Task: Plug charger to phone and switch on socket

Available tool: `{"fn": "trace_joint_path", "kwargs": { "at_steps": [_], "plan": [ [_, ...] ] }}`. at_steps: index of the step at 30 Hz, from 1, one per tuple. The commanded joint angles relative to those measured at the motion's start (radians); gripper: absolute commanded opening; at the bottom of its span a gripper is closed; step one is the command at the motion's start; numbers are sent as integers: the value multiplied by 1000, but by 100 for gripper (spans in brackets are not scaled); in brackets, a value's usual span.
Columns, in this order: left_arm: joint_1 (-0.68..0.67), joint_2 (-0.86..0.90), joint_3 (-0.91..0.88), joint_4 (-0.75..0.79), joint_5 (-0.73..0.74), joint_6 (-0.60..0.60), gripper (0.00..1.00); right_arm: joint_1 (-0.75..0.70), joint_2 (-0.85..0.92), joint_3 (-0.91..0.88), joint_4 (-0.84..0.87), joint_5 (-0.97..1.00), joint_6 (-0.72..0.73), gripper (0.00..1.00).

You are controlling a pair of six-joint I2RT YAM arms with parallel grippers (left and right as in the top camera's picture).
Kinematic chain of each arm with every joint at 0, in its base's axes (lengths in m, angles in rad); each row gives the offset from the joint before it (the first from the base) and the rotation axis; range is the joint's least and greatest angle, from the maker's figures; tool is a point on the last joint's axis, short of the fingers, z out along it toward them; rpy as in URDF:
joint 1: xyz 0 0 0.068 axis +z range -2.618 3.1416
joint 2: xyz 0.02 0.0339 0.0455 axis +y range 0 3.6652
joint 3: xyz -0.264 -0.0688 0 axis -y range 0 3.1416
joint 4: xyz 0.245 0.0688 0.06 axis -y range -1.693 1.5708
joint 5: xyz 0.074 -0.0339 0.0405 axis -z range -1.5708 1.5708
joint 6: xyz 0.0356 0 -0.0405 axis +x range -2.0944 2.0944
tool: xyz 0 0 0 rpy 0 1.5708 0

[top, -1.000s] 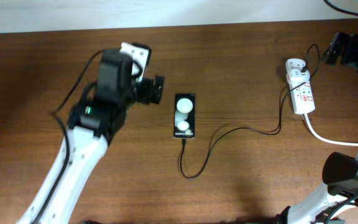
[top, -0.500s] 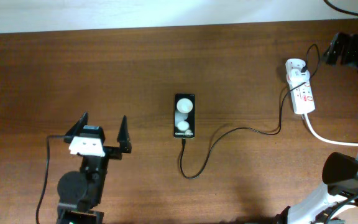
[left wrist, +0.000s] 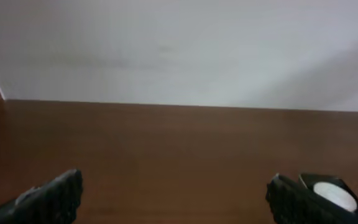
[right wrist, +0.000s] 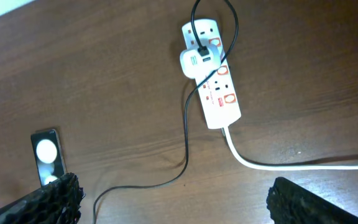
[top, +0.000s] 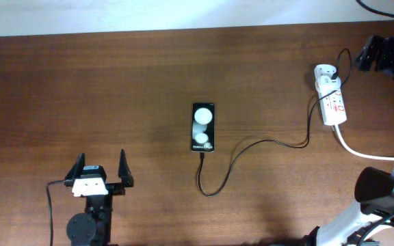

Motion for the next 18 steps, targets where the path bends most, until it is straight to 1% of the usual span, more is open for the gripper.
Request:
{"fn": "trace_joint_path", "kwargs": {
  "at_steps": [1, 2, 18],
  "plan": [
    [22, -34, -2, -94, 8, 12, 99, 2, -3, 11, 0, 6, 8, 99],
    [22, -34, -2, -112, 8, 12, 99, 2, -3, 11, 0, 6, 8, 99],
    [22, -34, -2, -111, 0, 34, 99, 2, -3, 11, 0, 6, 8, 99]
  ]
}}
